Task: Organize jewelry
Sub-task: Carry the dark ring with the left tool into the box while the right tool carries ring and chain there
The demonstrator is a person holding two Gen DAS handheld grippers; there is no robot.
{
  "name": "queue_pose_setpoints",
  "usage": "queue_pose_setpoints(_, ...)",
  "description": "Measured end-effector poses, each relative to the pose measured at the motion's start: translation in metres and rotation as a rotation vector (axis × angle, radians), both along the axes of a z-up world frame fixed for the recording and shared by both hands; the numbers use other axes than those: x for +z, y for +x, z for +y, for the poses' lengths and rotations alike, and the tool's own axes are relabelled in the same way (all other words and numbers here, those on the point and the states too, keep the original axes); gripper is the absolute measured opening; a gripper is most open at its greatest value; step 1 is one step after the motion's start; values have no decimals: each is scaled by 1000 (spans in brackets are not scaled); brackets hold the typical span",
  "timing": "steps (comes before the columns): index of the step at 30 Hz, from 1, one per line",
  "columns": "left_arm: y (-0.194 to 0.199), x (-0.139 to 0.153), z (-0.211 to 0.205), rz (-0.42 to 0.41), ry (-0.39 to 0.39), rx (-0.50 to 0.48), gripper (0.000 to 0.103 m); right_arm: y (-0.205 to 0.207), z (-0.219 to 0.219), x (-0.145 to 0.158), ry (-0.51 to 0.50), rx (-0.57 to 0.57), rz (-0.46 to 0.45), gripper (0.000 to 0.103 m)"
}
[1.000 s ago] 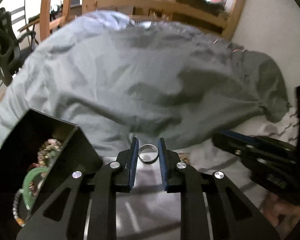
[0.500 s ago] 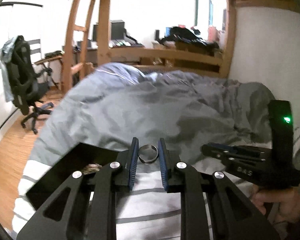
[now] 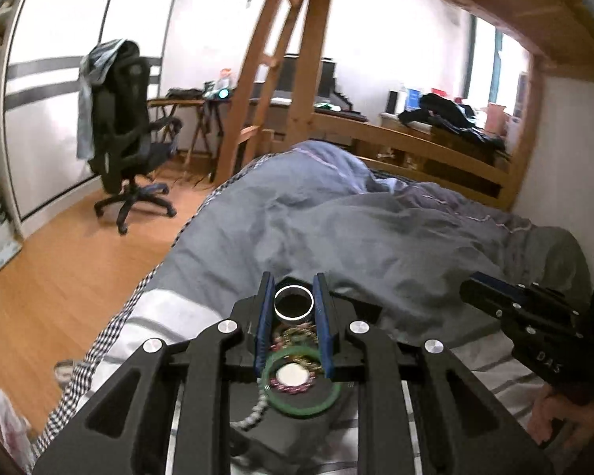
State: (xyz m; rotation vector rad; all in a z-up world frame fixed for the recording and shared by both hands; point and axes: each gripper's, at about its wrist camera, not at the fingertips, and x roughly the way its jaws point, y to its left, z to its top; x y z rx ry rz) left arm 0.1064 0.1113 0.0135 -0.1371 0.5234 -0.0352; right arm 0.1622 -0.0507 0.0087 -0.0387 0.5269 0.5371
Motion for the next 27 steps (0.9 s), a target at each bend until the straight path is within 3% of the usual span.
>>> queue_pose_setpoints(8,6,-11,21,58,-38,32,19,10,64,-7,-62,116,35,20)
queue_pose_setpoints(20,10,-22,30,109,-76,43,20,4,88,-24,-93,185,115,21)
queue_pose_setpoints(21,9,-21,31,107,-78,54,29,4,91,-25,-103,194,124,21)
queue_pose_setpoints(22,8,-20,33,99,-79,69,49,3,94,-27,-122,200,127,32)
queue_pose_setpoints(23,5,-18,34,84,-76,90,60,2,95,-27,-131,197,118,60)
queue_pose_setpoints(24,0,-14,36,55,-76,116,72,-3,93,-25,-121,185,84,70)
queue_pose_setpoints(25,-1,-12,36,40,-79,123,73,-7,89,-22,-101,178,48,89)
queue_pose_setpoints(27,-5,-7,39,18,-101,135,79,-13,79,-14,-73,152,-12,94)
